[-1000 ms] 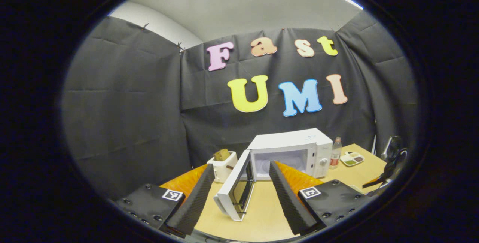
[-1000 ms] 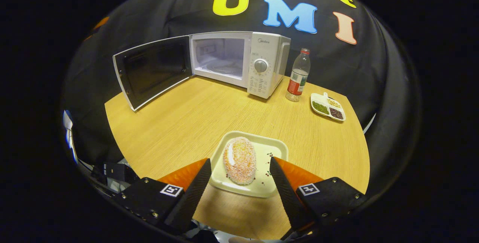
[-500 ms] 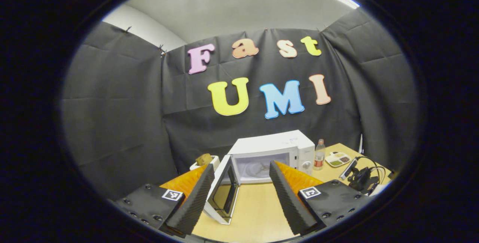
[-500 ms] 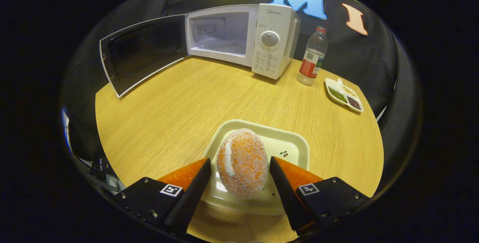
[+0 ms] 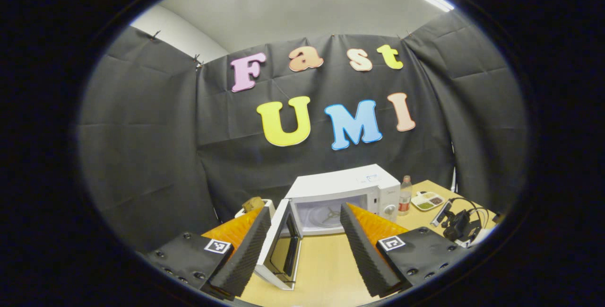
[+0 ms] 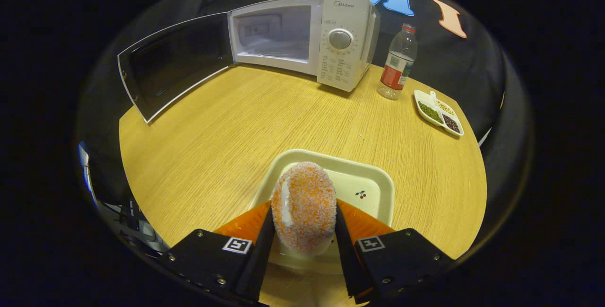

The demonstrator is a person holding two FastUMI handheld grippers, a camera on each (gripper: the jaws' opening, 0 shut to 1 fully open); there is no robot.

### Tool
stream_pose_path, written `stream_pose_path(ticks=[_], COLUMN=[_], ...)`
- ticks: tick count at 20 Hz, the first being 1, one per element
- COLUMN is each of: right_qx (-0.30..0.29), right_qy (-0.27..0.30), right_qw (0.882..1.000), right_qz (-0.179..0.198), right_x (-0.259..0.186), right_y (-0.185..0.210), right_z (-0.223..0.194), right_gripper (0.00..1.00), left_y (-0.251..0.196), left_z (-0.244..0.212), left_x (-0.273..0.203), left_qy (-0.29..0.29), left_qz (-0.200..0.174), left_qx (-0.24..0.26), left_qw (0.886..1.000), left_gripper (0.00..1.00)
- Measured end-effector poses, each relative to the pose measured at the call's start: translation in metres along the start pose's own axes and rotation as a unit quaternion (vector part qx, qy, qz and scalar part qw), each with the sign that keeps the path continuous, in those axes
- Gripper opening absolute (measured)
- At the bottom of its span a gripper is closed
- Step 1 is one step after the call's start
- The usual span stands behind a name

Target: Open the microwave oven with the left hand, put the food in, and close the microwave oven.

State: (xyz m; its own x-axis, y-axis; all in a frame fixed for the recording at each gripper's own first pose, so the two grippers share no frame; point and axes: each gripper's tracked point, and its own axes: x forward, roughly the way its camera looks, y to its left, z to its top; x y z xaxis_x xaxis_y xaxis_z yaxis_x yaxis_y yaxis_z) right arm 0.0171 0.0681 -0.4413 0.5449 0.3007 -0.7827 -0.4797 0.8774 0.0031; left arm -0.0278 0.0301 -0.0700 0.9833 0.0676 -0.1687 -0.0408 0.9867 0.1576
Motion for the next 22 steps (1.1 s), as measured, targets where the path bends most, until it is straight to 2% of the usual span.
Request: stream_pose_path(ticks=[3, 4, 6, 7, 12, 15, 18, 22], right_qx=[0.015, 0.017, 0.036, 0.048, 0.141, 0.185, 0.227, 0.297], right_qy=[-0.015, -0.026, -0.047, -0.059, -0.111, -0.134, -0.157, -0.195], right_qw=[1.000, 0.999, 0.997, 0.995, 0.978, 0.968, 0.957, 0.933], right_qz=[0.015, 0.022, 0.046, 0.057, 0.103, 0.098, 0.086, 0.056], right_x=[-0.009, -0.012, -0.015, -0.015, 0.012, 0.043, 0.075, 0.120], right_y=[0.014, 0.023, 0.048, 0.061, 0.127, 0.146, 0.154, 0.149], right_z=[0.027, 0.042, 0.073, 0.092, 0.186, 0.233, 0.273, 0.319], right_gripper=[0.64, 0.66, 0.66, 0.66, 0.66, 0.66, 0.66, 0.66], left_y=[0.012, 0.014, 0.020, 0.024, 0.051, 0.067, 0.083, 0.096], left_z=[-0.007, -0.011, -0.018, -0.021, -0.039, -0.049, -0.059, -0.068], left_x=[0.006, 0.008, 0.010, 0.012, 0.024, 0.033, 0.042, 0.062], left_qy=[0.001, 0.001, 0.005, 0.006, 0.016, 0.024, 0.028, 0.033], left_qz=[-0.001, -0.003, -0.008, -0.009, -0.020, -0.030, -0.031, -0.036], left_qx=[0.007, 0.004, 0.000, 0.001, 0.000, -0.015, -0.005, -0.007], left_qw=[1.000, 1.000, 1.000, 1.000, 1.000, 0.999, 0.999, 0.999], left_gripper=[0.99, 1.00, 0.97, 1.00, 0.98, 0.98, 1.00, 1.00])
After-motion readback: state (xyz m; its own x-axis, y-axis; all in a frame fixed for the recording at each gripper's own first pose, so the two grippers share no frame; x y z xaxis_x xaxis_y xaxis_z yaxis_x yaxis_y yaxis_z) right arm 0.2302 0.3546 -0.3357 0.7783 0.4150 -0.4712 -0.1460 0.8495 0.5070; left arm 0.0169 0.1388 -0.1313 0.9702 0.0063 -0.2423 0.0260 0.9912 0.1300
